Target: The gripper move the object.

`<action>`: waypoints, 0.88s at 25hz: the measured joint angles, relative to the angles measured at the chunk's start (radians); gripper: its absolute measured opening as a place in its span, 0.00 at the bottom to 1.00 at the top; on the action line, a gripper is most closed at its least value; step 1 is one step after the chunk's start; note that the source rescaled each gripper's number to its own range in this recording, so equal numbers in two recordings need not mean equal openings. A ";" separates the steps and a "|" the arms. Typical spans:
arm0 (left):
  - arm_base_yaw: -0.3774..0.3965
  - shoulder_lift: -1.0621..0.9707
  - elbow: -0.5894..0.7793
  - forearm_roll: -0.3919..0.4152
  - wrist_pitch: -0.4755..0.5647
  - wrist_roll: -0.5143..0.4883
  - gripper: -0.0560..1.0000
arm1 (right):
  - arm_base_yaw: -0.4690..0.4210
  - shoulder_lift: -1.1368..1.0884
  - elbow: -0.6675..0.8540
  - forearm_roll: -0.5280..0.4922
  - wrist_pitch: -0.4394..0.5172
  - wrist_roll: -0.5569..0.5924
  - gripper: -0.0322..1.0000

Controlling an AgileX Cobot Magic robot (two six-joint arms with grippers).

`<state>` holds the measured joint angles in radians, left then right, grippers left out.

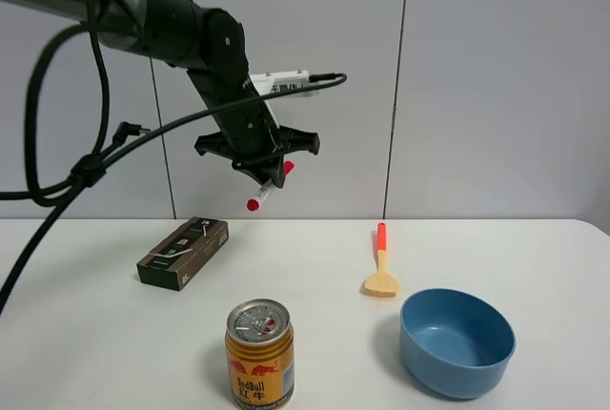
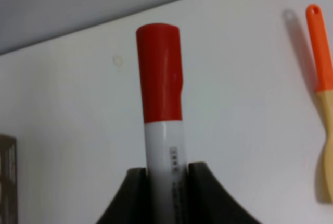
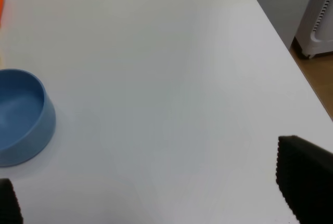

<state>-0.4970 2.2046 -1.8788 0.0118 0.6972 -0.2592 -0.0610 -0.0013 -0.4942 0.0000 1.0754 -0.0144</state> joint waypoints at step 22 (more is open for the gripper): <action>0.056 -0.485 0.628 -0.012 -0.132 -0.140 0.05 | 0.000 0.000 0.000 0.000 0.000 0.000 1.00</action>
<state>-0.4412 1.7195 -1.2505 0.0000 0.5652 -0.3995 -0.0610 -0.0013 -0.4942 0.0000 1.0754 -0.0144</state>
